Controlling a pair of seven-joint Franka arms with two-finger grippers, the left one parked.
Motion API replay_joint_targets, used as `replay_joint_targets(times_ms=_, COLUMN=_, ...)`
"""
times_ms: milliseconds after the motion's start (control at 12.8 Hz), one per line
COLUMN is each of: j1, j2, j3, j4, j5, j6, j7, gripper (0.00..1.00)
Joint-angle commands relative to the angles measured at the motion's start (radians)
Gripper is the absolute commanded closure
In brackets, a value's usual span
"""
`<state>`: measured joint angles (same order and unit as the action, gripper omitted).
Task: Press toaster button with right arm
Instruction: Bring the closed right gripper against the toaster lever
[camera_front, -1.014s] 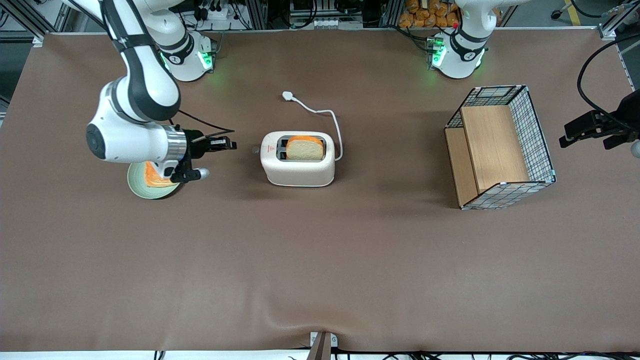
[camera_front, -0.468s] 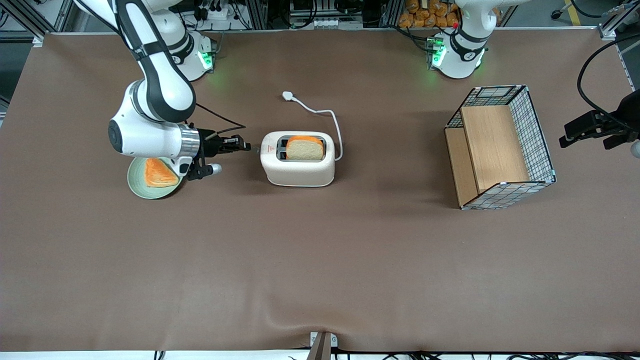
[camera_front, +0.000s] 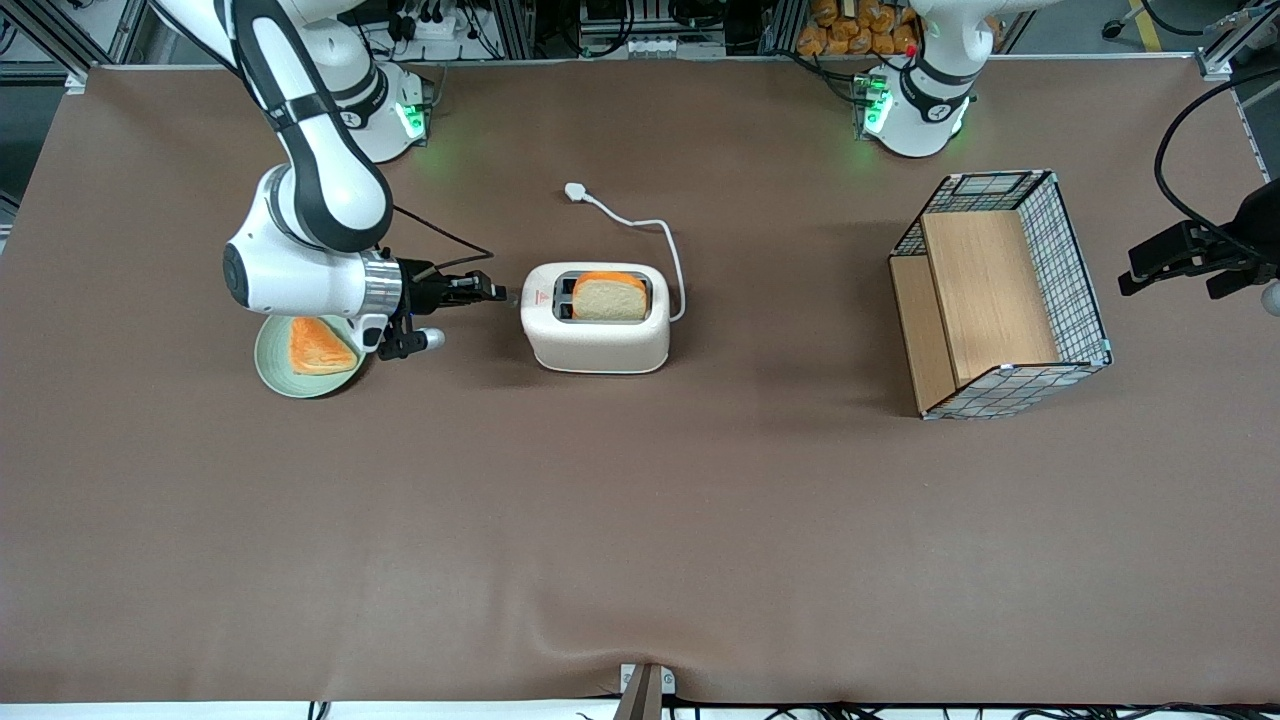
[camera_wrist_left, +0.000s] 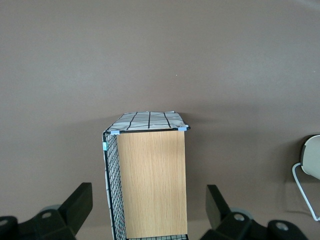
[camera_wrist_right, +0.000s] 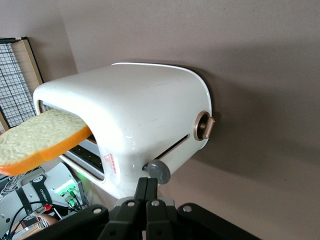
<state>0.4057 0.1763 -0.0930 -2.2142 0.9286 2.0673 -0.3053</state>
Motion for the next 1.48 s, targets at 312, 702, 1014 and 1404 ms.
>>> replay_joint_targets(times_ms=312, j1=0.041, j2=0.026, j3=-0.008, j4=-0.013, j5=0.079, j6=0.062, j7=-0.044, gripper=1.0)
replay_joint_targets(times_ms=702, j1=0.042, j2=0.06, j3=-0.007, j4=-0.012, j5=0.079, j6=0.086, j7=-0.046, gripper=1.0)
replay_joint_targets(times_ms=1014, j1=0.042, j2=0.081, j3=-0.008, j4=-0.013, j5=0.12, j6=0.086, j7=-0.06, gripper=1.0)
replay_joint_targets(times_ms=1404, j1=0.041, j2=0.137, j3=-0.008, j4=-0.015, j5=0.18, j6=0.086, j7=-0.136, gripper=1.0)
